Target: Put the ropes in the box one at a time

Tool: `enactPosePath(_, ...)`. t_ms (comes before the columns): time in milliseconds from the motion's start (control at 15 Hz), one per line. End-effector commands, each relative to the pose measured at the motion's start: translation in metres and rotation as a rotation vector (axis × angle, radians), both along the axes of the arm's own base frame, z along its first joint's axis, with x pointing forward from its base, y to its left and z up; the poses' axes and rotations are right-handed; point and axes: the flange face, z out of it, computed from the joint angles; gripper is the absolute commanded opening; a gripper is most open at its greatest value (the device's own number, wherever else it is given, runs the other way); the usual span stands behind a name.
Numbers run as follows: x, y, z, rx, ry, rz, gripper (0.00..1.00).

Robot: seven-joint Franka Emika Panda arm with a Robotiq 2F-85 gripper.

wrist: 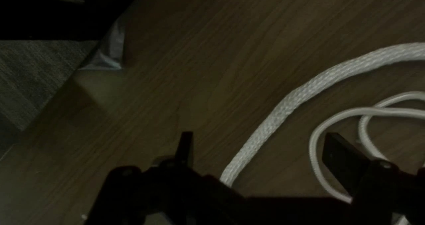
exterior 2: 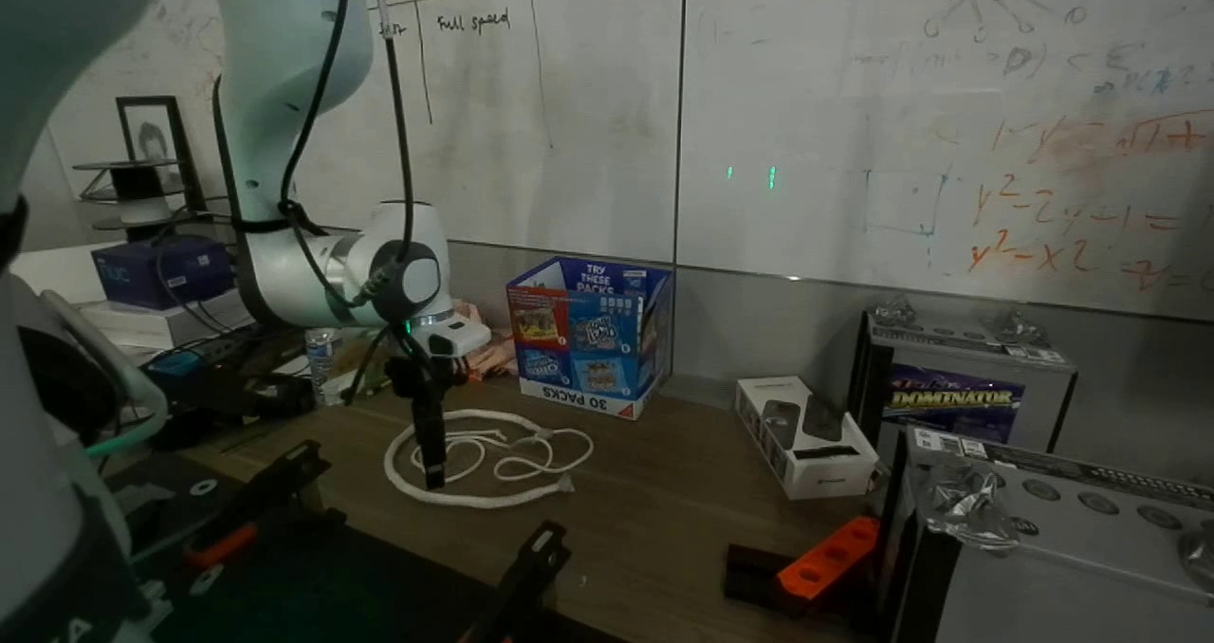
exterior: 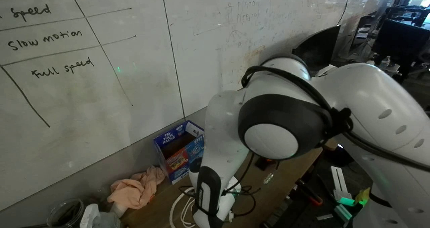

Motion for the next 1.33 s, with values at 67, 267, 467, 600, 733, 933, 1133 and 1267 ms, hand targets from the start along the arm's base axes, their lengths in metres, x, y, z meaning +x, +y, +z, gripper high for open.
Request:
enactPosePath(67,0.012,0.035,-0.002,0.094,0.017,0.059,1.00)
enactPosePath(267,0.018,0.051,-0.006,0.134,0.017,0.091,1.00)
enactPosePath(467,0.026,0.062,-0.015,0.159,0.008,0.172,1.00)
enactPosePath(600,0.031,0.068,-0.021,0.168,0.001,0.225,1.00)
enactPosePath(733,0.035,0.073,-0.028,0.172,-0.003,0.276,1.00)
enactPosePath(933,0.043,0.078,-0.034,0.169,-0.005,0.348,1.00)
enactPosePath(1133,0.051,0.082,-0.036,0.172,-0.015,0.432,1.00)
enactPosePath(1267,0.056,0.082,-0.038,0.176,-0.009,0.492,1.00)
